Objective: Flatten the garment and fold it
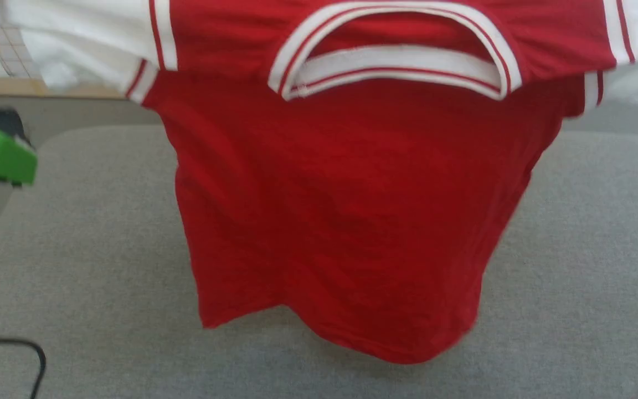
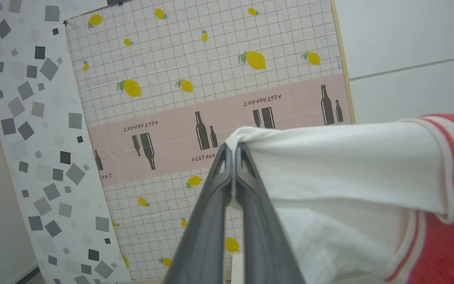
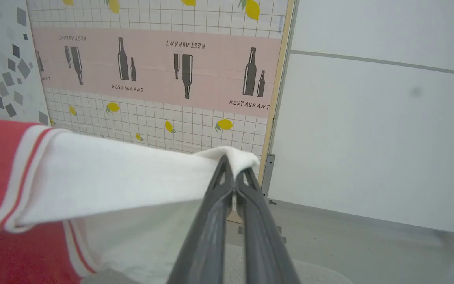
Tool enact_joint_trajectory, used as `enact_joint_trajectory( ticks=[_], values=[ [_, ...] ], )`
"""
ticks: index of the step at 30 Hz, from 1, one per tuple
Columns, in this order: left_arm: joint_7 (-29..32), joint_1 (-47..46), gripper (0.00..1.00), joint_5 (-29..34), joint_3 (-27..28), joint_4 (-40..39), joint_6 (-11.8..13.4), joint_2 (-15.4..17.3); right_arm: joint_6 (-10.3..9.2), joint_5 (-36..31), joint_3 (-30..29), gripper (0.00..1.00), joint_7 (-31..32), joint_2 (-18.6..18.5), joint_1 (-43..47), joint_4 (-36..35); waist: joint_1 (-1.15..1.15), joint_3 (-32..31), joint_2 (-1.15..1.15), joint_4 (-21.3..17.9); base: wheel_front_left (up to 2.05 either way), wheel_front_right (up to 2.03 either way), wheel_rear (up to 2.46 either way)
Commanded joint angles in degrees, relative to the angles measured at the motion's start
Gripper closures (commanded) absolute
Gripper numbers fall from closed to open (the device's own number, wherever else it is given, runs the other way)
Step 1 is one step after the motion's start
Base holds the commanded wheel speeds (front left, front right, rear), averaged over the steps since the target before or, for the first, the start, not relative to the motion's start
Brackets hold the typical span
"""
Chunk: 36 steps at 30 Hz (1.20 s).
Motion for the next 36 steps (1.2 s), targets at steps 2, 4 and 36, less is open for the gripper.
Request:
enact_joint_trajectory(
  ticks=[2,4,36],
  values=[
    [0.78,-5.64,1.0,-0.07,-0.88,3.2,-0.88,0.57,-0.11,0.03,1.43,1.0,-0.21,-0.73,-5.48,2.41,0.0,6.35,0.0,-1.9,0.0,0.0,0.0],
    [1.26,-11.33,1.0,0.39,-2.23,6.81,-1.84,0.77,-0.11,-1.04,3.27,1.0,-1.02,-1.17,-10.88,5.01,0.0,9.92,0.0,-2.67,0.0,0.0,0.0],
    [-22.43,-40.55,1.0,5.27,-12.1,53.74,-5.55,-10.41,-0.11,-11.46,13.95,1.0,-28.39,8.78,-38.52,46.32,0.0,27.18,0.0,-2.84,0.0,0.0,0.0]
  ],
)
